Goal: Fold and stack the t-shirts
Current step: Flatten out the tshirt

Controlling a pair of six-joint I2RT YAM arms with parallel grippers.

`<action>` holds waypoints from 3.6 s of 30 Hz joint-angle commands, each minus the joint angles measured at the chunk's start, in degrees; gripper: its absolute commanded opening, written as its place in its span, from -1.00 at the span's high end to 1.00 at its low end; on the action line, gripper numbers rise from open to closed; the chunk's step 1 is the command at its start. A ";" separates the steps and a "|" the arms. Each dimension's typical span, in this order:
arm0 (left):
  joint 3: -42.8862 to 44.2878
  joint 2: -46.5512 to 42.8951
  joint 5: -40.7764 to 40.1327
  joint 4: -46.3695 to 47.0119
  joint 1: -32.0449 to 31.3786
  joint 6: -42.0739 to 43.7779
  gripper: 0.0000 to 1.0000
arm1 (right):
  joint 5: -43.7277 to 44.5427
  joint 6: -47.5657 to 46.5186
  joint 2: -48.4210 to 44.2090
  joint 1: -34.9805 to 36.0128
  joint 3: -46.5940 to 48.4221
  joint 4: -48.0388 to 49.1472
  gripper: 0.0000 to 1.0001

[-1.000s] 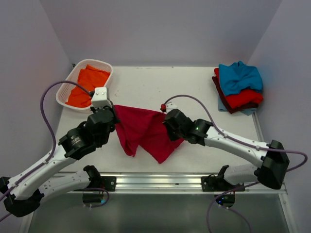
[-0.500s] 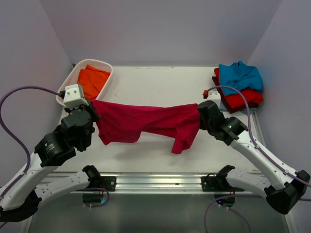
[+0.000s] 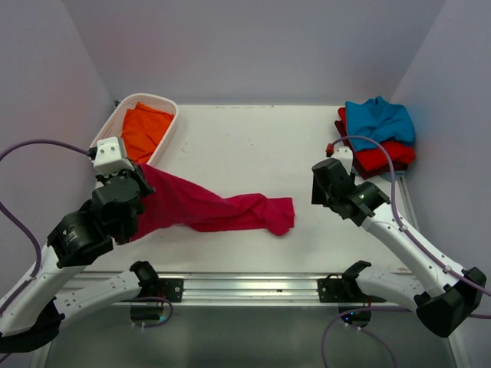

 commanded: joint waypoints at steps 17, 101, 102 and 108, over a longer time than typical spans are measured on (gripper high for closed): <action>-0.79 1.88 1.15 4.85 0.49 0.19 1.00 | -27.70 -4.01 16.29 13.41 -4.27 22.10 0.02; -12.90 34.75 41.22 15.85 -15.85 -11.46 -0.38 | -14.69 -8.93 19.11 1.20 6.47 9.72 1.00; -13.44 34.92 40.70 14.88 -16.29 -13.76 -0.37 | -14.78 -8.93 19.11 1.20 6.47 9.80 1.00; -14.40 37.21 35.34 7.41 -20.42 -25.91 -0.50 | -15.31 -9.11 19.29 1.12 6.12 10.15 1.00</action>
